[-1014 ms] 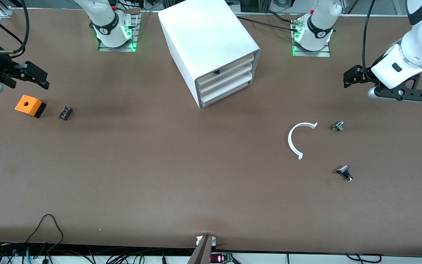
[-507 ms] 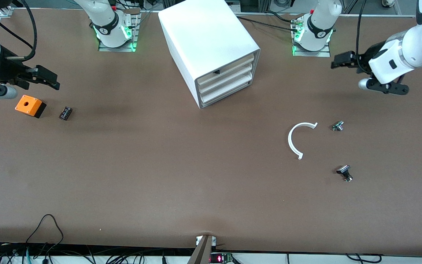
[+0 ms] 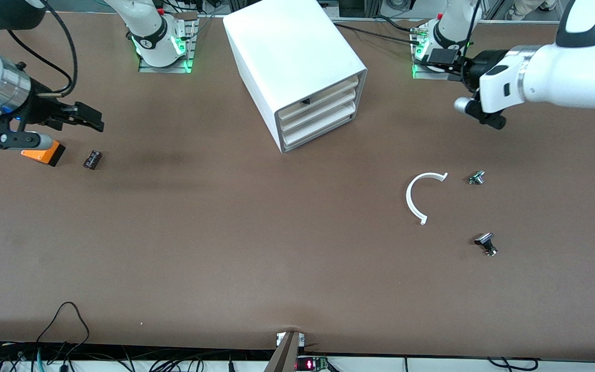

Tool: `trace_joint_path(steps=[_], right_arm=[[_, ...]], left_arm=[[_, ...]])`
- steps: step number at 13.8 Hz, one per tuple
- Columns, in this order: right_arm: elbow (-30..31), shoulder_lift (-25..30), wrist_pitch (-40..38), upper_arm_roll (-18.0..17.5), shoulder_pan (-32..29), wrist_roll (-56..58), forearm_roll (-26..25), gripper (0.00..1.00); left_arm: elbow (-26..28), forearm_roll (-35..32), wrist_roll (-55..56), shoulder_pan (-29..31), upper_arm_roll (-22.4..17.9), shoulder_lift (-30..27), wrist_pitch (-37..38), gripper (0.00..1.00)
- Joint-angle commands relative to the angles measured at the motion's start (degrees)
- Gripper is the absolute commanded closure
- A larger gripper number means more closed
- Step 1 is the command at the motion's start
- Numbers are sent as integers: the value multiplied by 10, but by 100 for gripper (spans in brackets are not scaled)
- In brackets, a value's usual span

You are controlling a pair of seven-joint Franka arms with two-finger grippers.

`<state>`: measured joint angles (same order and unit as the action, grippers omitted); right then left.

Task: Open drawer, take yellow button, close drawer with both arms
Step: 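Reach the left gripper to the drawer handle while the right gripper approaches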

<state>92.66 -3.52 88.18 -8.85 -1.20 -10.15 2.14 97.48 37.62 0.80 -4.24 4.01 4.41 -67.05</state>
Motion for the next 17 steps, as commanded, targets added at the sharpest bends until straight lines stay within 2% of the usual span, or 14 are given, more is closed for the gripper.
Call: trace_joint_path(steps=[1, 4, 7, 11, 14, 15, 17], right_arm=[[0, -10, 3, 1, 23, -38, 9, 0], [-3, -20, 7, 1, 48, -77, 8, 0], [-5, -37, 12, 1, 77, -110, 8, 0], [-5, -49, 30, 1, 111, -152, 3, 0], [-5, -65, 37, 1, 131, -188, 3, 0], [-4, -66, 40, 1, 139, -200, 2, 0], [-4, -71, 48, 1, 151, -210, 1, 0]], left_arm=[[-23, 56, -18, -6, 9, 52, 11, 1], [-20, 82, -88, -12, 14, 89, -7, 1], [-12, 92, -297, 3, 14, 156, 1, 1], [30, 196, -359, 24, 13, 204, 1, 1], [58, 204, -397, 20, 13, 201, -23, 1], [67, 207, -427, 19, 14, 200, -45, 5], [92, 226, -447, 20, 33, 192, -71, 7]])
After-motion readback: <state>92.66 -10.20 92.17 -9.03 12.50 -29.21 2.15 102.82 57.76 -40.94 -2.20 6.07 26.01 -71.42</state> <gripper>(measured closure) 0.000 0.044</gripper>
